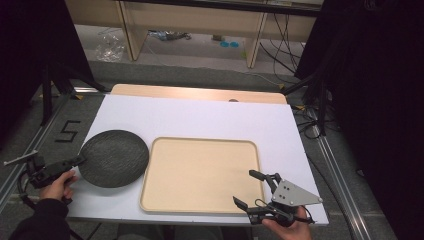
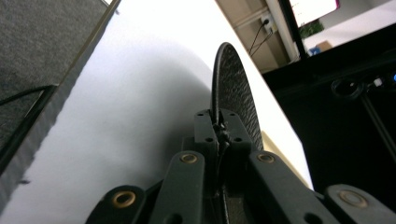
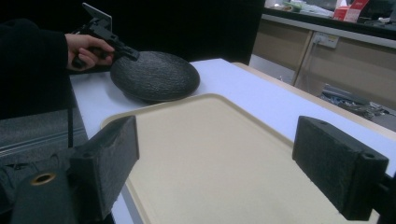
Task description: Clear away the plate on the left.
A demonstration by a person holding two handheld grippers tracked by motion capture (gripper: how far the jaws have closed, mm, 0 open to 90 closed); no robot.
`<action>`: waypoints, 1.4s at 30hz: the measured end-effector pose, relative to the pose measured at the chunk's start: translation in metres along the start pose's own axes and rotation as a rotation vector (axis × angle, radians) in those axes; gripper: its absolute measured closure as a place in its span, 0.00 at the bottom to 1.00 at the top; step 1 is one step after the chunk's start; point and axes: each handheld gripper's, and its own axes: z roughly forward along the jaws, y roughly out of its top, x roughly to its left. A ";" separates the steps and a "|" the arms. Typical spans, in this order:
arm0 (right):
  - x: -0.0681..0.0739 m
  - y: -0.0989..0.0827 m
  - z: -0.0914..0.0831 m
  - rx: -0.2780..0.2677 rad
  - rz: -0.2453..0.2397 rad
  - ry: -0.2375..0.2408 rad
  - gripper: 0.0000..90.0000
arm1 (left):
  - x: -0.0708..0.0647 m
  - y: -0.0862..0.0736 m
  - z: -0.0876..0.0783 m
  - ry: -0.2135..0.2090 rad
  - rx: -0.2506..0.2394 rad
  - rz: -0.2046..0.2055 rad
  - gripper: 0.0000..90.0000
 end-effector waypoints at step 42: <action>-0.001 0.000 0.000 0.012 0.008 -0.010 0.18 | -0.027 0.014 -0.018 -0.086 -0.079 -0.047 0.93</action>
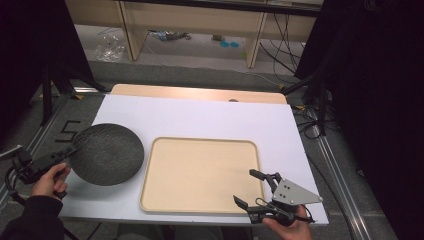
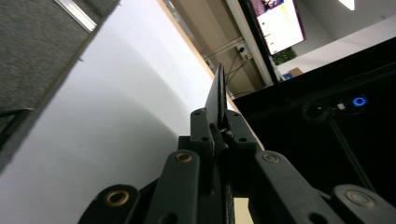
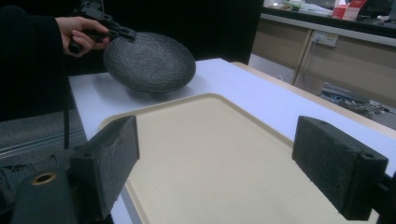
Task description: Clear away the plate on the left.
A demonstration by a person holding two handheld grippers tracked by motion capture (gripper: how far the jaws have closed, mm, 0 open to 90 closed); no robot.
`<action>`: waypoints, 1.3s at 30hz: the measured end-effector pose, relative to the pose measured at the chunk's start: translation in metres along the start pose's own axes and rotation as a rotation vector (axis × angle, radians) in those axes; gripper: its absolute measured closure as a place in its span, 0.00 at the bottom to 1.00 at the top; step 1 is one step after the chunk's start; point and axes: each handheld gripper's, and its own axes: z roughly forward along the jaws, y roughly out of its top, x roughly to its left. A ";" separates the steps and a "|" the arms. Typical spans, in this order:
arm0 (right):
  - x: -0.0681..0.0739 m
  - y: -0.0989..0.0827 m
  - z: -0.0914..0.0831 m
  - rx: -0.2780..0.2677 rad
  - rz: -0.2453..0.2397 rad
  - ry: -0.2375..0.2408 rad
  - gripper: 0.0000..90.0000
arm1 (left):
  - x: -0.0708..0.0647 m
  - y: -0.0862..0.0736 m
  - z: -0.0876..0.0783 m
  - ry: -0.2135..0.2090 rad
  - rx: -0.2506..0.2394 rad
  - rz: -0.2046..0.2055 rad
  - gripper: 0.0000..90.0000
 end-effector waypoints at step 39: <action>-0.001 -0.001 0.000 0.016 -0.010 -0.004 0.18 | -0.057 -0.074 0.078 -0.112 0.237 0.005 0.92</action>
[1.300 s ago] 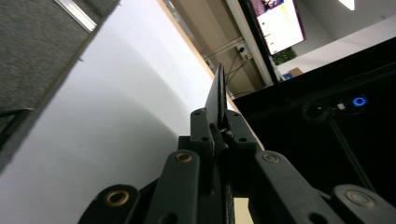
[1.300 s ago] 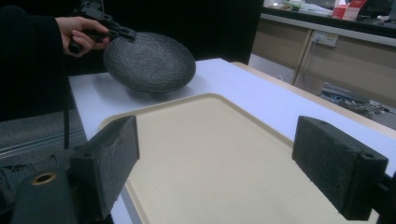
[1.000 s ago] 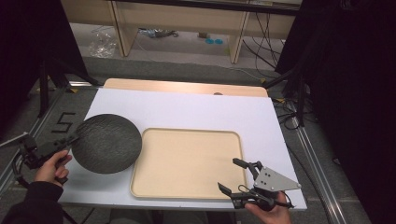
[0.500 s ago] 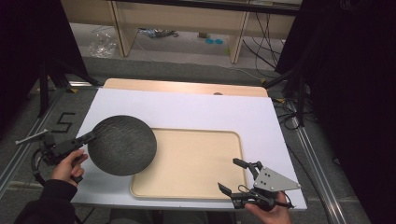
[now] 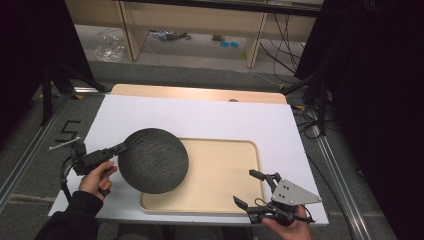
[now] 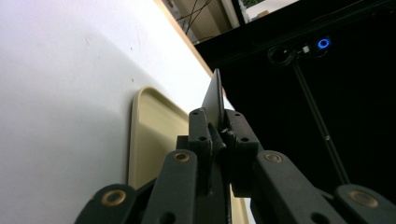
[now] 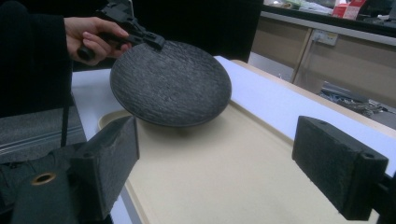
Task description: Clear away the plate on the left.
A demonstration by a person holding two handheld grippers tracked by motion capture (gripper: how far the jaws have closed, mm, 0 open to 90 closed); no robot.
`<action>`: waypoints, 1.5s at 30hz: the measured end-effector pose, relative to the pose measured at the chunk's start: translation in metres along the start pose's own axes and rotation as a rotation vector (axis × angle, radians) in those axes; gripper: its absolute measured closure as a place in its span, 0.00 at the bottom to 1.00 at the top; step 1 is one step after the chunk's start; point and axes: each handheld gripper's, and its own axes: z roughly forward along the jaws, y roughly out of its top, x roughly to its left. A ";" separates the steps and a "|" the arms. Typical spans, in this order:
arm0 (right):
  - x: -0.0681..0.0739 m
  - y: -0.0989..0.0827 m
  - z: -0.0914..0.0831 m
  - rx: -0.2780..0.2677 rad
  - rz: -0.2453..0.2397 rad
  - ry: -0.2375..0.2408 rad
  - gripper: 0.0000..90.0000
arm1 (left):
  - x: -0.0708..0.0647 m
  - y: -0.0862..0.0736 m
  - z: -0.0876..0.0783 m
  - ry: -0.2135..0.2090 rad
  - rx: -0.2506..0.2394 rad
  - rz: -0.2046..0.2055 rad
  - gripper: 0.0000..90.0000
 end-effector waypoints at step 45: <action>0.000 0.000 0.000 -0.007 -0.002 0.003 0.18 | -0.010 -0.053 0.088 0.051 0.132 -0.019 0.92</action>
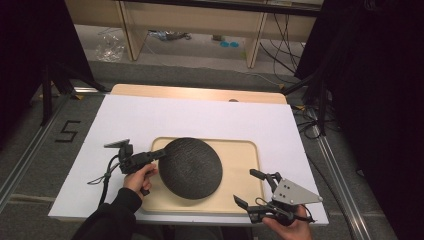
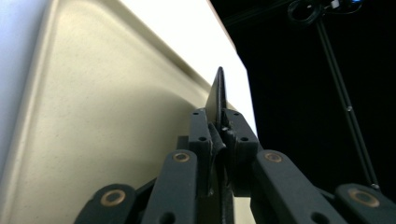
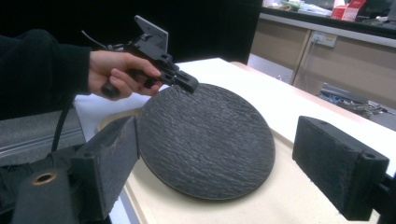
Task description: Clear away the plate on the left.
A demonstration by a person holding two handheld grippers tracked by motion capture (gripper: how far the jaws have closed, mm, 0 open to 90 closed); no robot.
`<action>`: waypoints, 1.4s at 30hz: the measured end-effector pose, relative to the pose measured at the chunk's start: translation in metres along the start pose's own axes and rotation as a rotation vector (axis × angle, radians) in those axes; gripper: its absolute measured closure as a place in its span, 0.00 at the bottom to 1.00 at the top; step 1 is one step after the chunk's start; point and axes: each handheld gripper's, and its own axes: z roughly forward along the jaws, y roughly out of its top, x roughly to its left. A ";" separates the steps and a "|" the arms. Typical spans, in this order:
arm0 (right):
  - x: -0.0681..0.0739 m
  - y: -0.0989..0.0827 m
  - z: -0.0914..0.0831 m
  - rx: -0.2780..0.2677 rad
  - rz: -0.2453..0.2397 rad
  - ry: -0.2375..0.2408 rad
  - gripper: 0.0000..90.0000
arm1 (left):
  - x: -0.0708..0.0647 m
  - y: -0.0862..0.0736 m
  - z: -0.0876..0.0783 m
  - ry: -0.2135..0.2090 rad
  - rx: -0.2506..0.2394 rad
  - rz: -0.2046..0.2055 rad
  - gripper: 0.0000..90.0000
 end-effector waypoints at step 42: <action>0.001 -0.001 0.000 0.007 0.001 0.016 0.18 | 0.007 -0.006 0.022 0.045 0.066 0.117 0.61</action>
